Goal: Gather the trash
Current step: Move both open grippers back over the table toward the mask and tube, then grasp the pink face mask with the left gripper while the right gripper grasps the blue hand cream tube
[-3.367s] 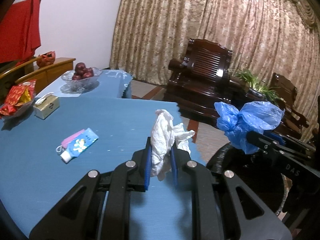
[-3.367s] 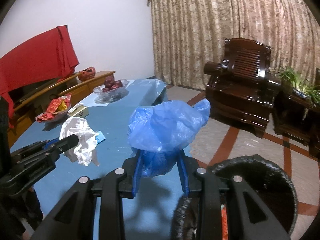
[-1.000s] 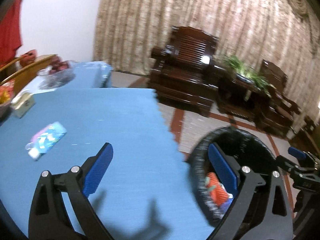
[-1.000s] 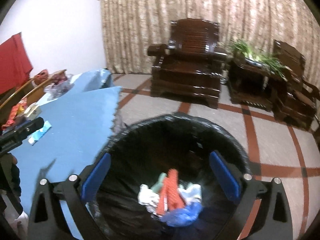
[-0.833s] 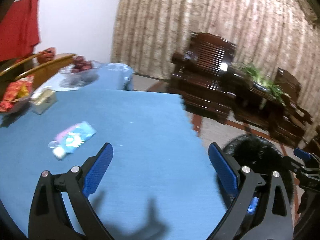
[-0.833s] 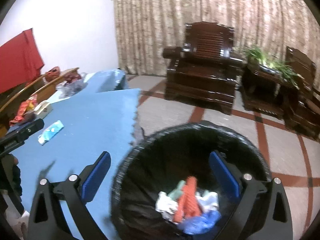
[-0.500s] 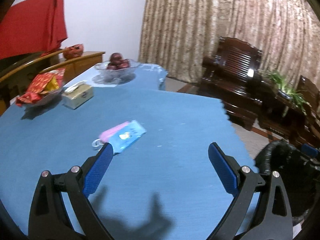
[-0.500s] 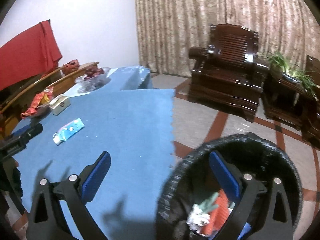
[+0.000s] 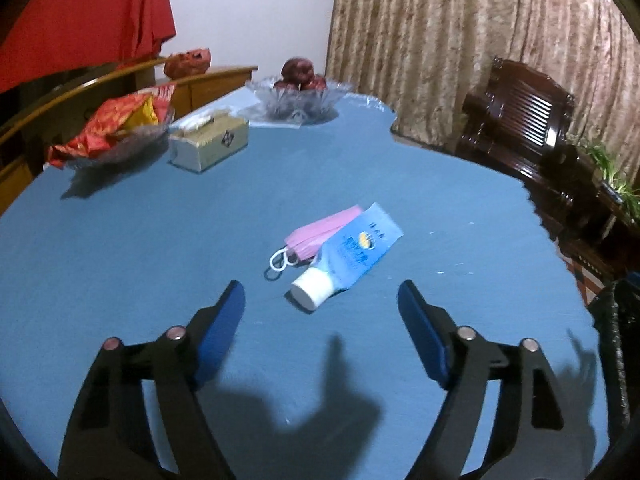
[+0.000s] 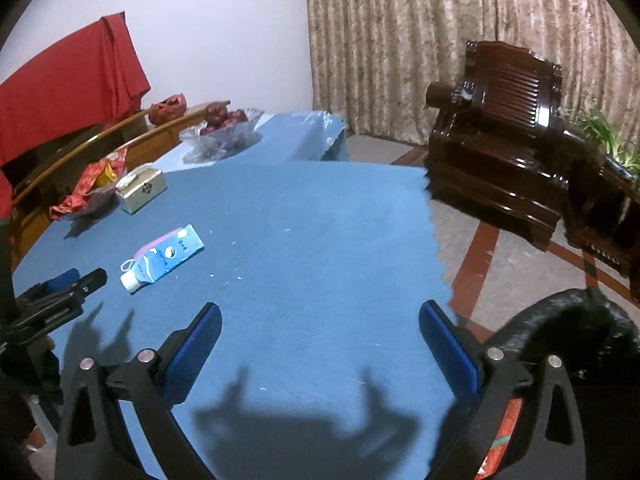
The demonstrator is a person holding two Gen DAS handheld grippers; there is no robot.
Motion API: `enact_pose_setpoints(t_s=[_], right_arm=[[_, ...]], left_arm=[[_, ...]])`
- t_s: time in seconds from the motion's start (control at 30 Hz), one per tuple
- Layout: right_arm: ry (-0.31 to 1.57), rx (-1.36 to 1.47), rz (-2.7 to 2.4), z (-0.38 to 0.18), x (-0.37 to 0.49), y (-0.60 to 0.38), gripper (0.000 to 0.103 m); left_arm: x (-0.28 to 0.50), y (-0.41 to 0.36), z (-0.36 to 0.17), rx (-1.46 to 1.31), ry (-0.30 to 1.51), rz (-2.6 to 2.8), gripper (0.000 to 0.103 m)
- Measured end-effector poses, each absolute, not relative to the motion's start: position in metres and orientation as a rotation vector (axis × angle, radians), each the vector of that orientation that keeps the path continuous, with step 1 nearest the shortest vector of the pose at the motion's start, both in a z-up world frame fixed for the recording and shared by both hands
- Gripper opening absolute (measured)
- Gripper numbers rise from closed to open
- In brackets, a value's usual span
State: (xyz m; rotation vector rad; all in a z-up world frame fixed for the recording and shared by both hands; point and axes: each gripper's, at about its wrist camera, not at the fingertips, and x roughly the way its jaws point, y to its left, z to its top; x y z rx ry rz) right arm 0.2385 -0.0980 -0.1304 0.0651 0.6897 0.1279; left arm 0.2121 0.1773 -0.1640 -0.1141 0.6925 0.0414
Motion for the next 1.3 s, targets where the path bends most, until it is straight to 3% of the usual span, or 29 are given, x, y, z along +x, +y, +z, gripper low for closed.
enact_pose_setpoints(t_s=[0.2,0.37,0.87,1.3], right_arm=[[0.728,0.053,0.119,-0.151,0.262,-0.089,0.097],[0.738,0.051,0.125,-0.159,0.274,-0.084,0.097],[0.746,0.064,0.107,-0.166,0.284,-0.089,0.097],[0.753,0.059,0.114,-0.171,0.287,-0.084,0.097]], left_arm=[[0.237,0.182,-0.186,-0.132,0.733,0.028,0.062],[0.248,0.179,-0.196,-0.149,0.769,0.007,0.047],[0.242,0.137,-0.19,-0.163,0.788,-0.151,0.049],[0.265,0.159,-0.205,-0.146,0.793,-0.096,0.05]])
